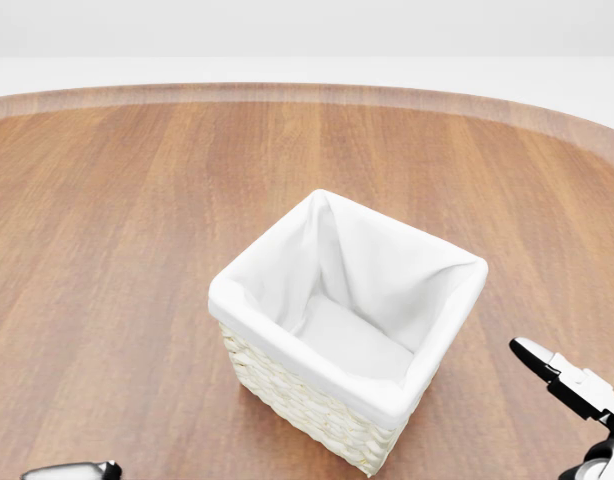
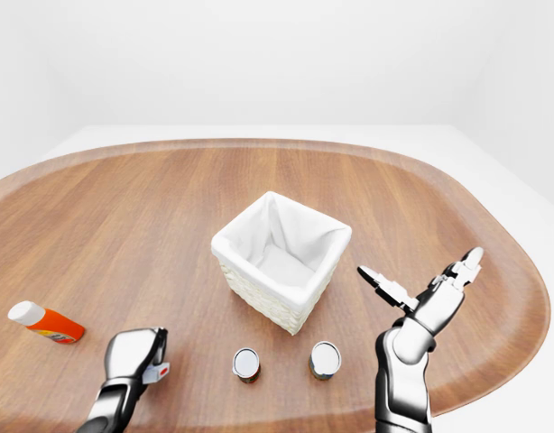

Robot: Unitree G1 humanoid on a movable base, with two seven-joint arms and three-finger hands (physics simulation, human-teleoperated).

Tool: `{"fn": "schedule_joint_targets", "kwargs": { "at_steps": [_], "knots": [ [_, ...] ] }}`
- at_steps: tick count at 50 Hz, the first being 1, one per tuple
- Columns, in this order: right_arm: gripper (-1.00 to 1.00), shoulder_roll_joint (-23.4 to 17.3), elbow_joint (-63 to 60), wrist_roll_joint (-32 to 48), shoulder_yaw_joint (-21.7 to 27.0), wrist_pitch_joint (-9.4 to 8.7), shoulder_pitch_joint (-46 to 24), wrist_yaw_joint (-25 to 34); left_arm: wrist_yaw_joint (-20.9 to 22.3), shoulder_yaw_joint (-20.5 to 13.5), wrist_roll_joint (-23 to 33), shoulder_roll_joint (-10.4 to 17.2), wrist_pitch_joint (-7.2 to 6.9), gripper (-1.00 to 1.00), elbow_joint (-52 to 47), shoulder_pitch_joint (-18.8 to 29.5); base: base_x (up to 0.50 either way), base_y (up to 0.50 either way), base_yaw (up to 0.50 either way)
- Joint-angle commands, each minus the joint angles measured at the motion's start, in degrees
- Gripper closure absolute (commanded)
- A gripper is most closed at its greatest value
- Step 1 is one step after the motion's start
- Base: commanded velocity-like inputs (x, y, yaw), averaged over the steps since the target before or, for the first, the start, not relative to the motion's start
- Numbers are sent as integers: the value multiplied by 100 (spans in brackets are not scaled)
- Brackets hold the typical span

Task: Pick up the alphabet soup and the cream cheese box, and put them in the basket.

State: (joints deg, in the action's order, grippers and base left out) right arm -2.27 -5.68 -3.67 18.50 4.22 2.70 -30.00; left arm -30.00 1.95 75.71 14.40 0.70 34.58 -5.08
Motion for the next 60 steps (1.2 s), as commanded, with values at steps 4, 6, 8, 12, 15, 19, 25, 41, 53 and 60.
{"fn": "schedule_joint_targets", "kwargs": {
  "at_steps": [4,6,8,12,15,19,25,41,53,60],
  "knots": [
    [-100,-9,60,-6,-5,37,-10,0,0,145,336,-267,-407,100,-1259,-122,0,0,0],
    [-100,-7,6,-6,-9,-19,0,0,0,85,363,-325,-475,100,-1486,-175,0,0,0],
    [-100,-1,-28,-7,-5,-40,12,0,0,128,412,-323,-358,100,-1678,-185,0,0,0],
    [-100,4,-33,-14,5,-40,19,0,0,177,563,-434,-384,100,-2064,-206,0,0,0],
    [-100,-5,26,-20,10,-7,-1,0,0,171,572,-485,-351,100,-2286,-204,0,0,0],
    [-100,-6,-26,-25,11,-70,0,0,44,153,545,-537,-322,100,-2440,-104,0,0,0],
    [-100,-9,0,-33,15,-68,-12,0,367,187,661,-585,-352,100,-2633,59,0,0,0],
    [-100,-12,-26,-63,15,-104,-9,0,1520,281,1289,-826,-570,100,-4047,186,0,0,0],
    [-100,-13,10,-53,6,-75,-21,0,2609,384,1724,-1045,-570,100,-5399,308,0,0,0],
    [-100,-8,-18,-57,12,-81,-1,0,3123,357,1802,-1155,-570,100,-5486,853,0,0,0]
  ]
}}
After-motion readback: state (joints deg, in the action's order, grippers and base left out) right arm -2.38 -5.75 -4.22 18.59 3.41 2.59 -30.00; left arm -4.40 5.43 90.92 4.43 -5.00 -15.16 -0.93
